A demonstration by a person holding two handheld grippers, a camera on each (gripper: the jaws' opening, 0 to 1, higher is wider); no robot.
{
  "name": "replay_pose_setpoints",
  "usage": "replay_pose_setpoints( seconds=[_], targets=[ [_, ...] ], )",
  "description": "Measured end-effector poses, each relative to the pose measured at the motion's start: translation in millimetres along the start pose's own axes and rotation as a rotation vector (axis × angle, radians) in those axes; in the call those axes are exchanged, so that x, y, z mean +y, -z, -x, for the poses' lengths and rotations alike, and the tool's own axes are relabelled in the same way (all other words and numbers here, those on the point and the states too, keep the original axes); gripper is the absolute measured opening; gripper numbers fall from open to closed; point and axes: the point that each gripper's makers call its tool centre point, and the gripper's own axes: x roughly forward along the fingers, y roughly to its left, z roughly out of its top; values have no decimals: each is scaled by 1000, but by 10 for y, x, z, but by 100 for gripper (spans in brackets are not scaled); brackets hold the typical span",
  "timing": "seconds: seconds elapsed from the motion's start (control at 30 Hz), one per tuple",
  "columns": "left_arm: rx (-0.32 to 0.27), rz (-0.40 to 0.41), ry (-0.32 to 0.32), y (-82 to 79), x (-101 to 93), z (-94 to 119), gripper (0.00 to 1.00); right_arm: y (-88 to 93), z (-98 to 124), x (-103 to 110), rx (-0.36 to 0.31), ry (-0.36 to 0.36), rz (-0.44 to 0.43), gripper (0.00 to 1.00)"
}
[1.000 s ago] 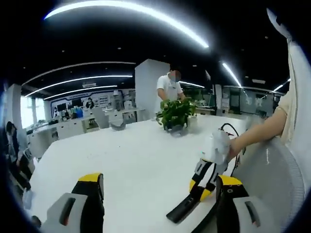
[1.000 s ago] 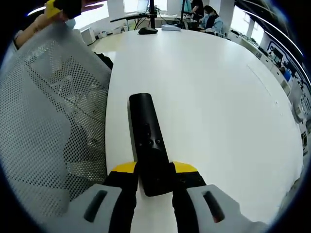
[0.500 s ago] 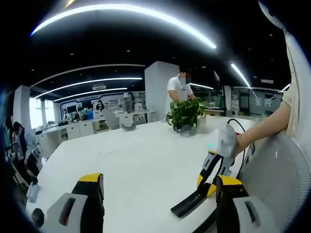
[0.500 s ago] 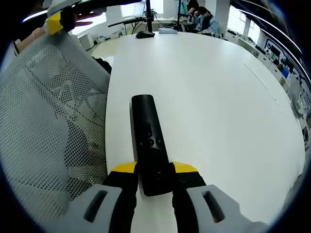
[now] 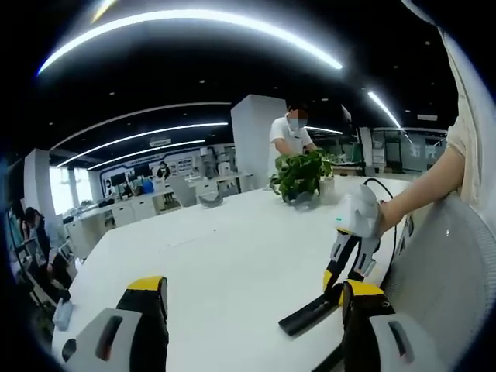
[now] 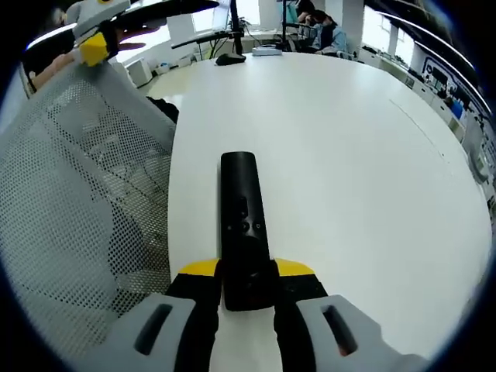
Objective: Press the specified remote control buttons in sequence, fully releasing each button before pressing the next.
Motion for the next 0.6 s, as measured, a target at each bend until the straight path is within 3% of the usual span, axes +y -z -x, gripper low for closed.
replay_pose_setpoints(
  seconds=[0.3, 0.6],
  targets=[
    [8, 13, -12, 31, 47, 2, 98, -32, -16, -144, 56, -21, 62, 25],
    [32, 12, -10, 86, 57, -6, 97, -70, -22, -434, 87, -12, 89, 25]
  ],
)
